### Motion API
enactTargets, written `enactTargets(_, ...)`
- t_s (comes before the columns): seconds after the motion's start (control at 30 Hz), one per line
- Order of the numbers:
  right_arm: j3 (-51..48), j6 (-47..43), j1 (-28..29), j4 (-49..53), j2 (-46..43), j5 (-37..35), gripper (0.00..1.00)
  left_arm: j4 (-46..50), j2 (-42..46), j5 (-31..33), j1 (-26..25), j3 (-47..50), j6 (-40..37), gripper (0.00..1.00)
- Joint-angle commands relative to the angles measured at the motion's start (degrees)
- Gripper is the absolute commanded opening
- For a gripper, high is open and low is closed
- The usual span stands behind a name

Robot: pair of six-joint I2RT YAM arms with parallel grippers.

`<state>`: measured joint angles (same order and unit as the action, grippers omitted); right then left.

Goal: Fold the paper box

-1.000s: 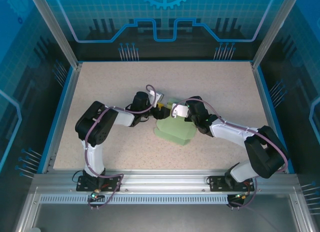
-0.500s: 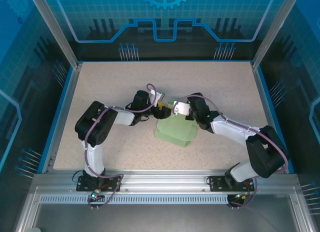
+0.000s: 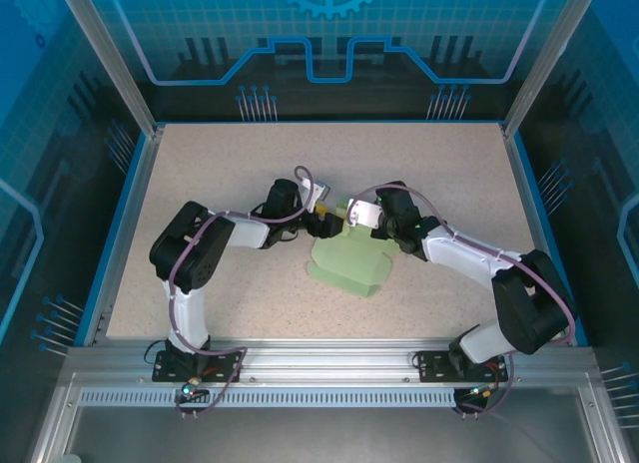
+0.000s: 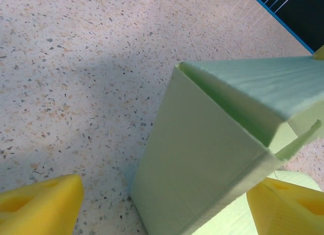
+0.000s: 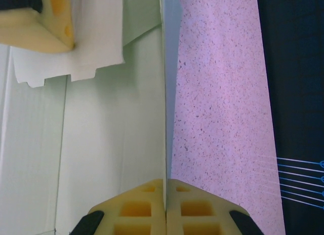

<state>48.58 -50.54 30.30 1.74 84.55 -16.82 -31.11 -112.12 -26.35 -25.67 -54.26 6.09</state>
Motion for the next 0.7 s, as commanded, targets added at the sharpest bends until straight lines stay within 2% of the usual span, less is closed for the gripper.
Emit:
enactTargets(0.0, 1.08, 0.89, 0.13, 3.4, 1.23, 4.84, 0.0, -0.57, 0.88, -0.52, -0.46, -1.46, -1.39, 0.86)
enactTargets(0.2, 1.23, 1.65, 0.11, 3.65, 1.32, 5.74, 0.0, 0.53, -0.03, -0.26, -0.61, -2.62, -1.01, 0.86)
enactTargets(0.67, 0.87, 1.71, 0.46, 3.41, 0.79, 3.48, 0.0, 0.44, 0.79, 4.46, -0.6, -1.87, 0.21, 0.67)
